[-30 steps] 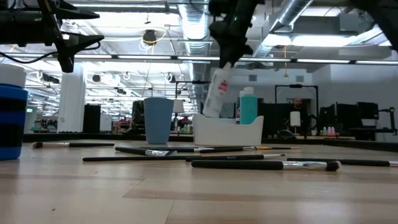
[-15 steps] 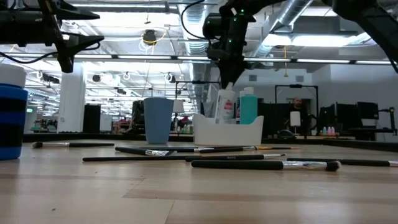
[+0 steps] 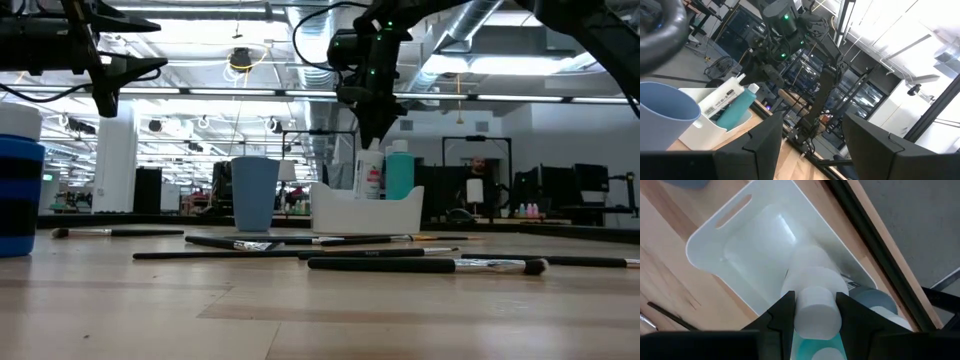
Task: Pick & Place Paint Supplies
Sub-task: Put the white paint bottle into the white bin, then put the red paint bottle into the white bin
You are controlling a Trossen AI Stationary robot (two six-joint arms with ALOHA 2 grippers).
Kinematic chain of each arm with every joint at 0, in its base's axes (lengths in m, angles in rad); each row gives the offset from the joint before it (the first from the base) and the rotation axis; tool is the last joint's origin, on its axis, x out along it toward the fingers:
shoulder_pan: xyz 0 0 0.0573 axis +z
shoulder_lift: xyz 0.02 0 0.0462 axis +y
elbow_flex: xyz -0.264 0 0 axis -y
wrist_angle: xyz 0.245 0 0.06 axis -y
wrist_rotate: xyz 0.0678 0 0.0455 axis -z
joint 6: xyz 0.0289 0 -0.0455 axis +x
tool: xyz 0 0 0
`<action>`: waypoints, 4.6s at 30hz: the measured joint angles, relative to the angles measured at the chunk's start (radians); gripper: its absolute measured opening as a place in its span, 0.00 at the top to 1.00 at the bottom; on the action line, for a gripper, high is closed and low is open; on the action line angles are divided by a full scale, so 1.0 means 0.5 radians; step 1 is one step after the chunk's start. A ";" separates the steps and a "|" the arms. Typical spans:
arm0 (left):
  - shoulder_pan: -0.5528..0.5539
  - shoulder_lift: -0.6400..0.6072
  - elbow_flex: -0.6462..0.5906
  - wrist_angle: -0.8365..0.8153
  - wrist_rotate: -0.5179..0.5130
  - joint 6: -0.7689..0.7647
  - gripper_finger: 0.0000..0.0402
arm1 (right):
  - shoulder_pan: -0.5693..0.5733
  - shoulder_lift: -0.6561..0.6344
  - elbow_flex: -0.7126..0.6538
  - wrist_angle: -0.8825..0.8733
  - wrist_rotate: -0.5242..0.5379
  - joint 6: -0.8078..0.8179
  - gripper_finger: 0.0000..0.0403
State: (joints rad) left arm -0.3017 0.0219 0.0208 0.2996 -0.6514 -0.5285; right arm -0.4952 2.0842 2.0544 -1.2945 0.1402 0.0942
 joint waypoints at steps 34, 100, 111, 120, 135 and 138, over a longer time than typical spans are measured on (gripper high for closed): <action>0.000 -0.001 0.000 0.000 0.000 0.000 0.50 | 0.087 -0.016 0.607 -0.537 0.037 0.041 0.38; 0.000 0.001 0.000 0.016 -0.022 0.051 0.50 | 3.007 -0.597 -0.656 -0.269 -0.269 2.399 0.38; 0.000 0.001 0.000 0.018 -0.022 0.052 0.50 | 3.006 -0.597 -0.656 -0.211 -0.170 2.323 0.38; 0.000 0.001 0.000 0.018 -0.021 0.052 0.50 | 3.032 -0.594 -0.816 -0.013 -0.200 2.372 0.38; 0.000 0.001 0.000 0.021 -0.079 0.049 0.50 | 3.019 -0.596 -0.907 -0.037 -0.234 2.341 0.48; -0.001 0.001 0.000 0.027 -0.079 0.048 0.50 | 3.017 -0.596 -0.912 -0.026 -0.233 2.341 0.51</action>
State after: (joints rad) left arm -0.3019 0.0223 0.0208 0.3130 -0.6910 -0.5045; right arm 1.0134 1.7863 1.5982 -1.3073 0.0238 1.2648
